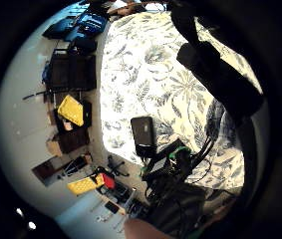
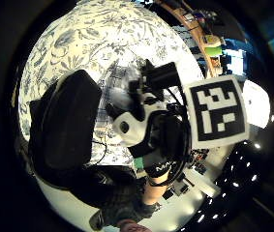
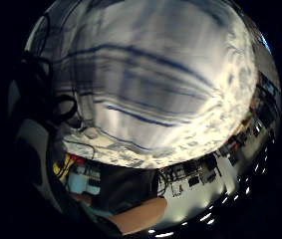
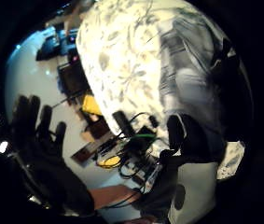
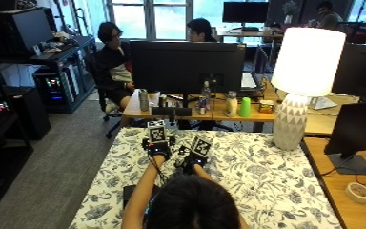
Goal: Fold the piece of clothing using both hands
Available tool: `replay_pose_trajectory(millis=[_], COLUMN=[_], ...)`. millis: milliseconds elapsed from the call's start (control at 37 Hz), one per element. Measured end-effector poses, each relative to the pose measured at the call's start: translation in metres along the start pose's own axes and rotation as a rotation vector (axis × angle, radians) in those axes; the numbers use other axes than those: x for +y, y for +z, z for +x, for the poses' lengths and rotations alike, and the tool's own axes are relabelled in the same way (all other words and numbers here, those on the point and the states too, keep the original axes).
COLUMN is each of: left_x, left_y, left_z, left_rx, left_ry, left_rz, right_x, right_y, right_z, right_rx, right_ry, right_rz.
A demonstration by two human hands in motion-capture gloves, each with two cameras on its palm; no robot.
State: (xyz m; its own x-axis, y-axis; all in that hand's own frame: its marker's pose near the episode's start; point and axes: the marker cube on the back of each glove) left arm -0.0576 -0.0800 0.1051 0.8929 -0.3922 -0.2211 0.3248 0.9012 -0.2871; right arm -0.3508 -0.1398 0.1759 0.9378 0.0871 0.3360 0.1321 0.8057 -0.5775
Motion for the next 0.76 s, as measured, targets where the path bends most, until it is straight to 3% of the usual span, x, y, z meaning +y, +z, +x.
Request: replay_pose_trajectory(millis=[108,216,352,433,622,757], left_x=[-0.013,-0.049,-0.042,-0.048,-0.065,-0.081], left_y=[0.004,0.014,0.005,0.008,0.018,0.025], left_z=[-0.004,-0.003,-0.007,-0.002,-0.004,-0.013], left_rx=[0.026,0.064,0.066,0.085,0.106,0.137], left_ry=[0.016,0.082,0.054,0.091,0.157,0.136], left_rz=[0.019,0.077,0.150,0.125,0.170,0.147], right_x=[-0.003,0.028,0.035,0.032,0.073,0.029], right_y=[-0.010,-0.056,-0.125,-0.160,-0.185,-0.191], right_z=[-0.004,0.006,0.043,0.076,0.150,0.224], right_rx=[-0.057,-0.105,-0.075,-0.011,-0.002,-0.056], right_ry=[0.043,0.045,0.005,-0.005,0.102,0.231], right_rz=[0.158,0.291,0.497,0.616,0.775,0.737])
